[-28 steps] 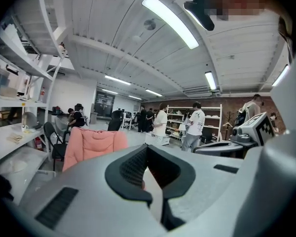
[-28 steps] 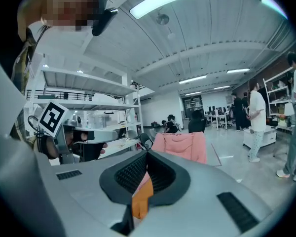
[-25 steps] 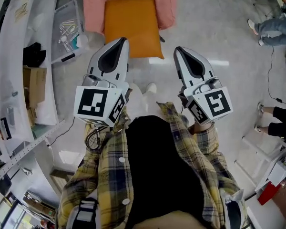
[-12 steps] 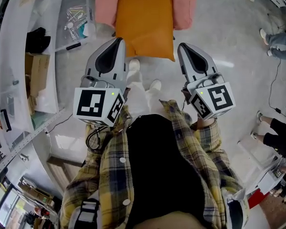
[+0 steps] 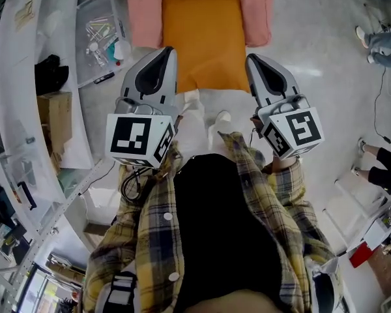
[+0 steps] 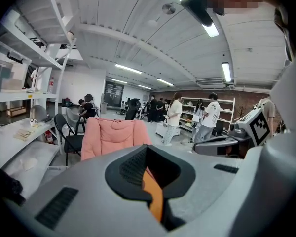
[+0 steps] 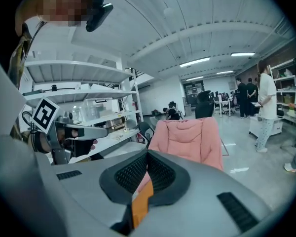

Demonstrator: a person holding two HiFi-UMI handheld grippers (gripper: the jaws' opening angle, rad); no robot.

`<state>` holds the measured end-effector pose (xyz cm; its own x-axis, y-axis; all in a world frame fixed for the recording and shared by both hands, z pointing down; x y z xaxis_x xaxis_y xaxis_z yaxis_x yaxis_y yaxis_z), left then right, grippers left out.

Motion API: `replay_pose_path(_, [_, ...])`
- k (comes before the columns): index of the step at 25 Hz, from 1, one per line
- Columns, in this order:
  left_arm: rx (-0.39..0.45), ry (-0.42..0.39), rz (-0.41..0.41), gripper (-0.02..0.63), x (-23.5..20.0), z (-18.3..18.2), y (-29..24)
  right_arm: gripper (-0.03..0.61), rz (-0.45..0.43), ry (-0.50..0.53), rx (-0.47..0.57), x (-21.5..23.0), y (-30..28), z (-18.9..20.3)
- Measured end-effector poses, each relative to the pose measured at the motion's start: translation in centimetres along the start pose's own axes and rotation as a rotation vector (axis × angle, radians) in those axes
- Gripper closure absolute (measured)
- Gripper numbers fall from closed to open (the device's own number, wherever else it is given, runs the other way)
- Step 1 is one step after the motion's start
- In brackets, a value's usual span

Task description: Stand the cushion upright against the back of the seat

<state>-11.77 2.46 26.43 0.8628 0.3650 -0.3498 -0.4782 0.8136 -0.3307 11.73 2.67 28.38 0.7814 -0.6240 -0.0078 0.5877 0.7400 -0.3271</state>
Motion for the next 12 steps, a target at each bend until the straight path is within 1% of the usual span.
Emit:
replay_pose_path(6, [-0.055, -0.002, 0.029, 0.612, -2.2, 0.6, -2.1, 0.560, 0.048, -0.018, -0.040, 0.5, -1.6, 1.0])
replay_pose_path(9, [-0.084, 0.006, 0.031, 0.612, -2.5, 1.7, -2.7, 0.560, 0.062, -0.028, -0.073, 0.9, -1.5, 2.3])
replay_pose_path(12, [-0.119, 0.008, 0.015, 0.612, -2.4, 3.3, -3.0, 0.560, 0.064, -0.048, -0.106, 1.3, -1.1, 4.2])
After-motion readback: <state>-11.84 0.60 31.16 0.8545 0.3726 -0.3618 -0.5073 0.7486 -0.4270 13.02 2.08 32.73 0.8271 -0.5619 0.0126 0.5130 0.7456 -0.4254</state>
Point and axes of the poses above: the fingertips, and each gripper's own axes: y backward along the fingers, x to its right, z out of its underside, the point moved 9 cm from there along y, backward along the fingers, and after that the axes turned 12 degrees about y, right-handed, at the moved point
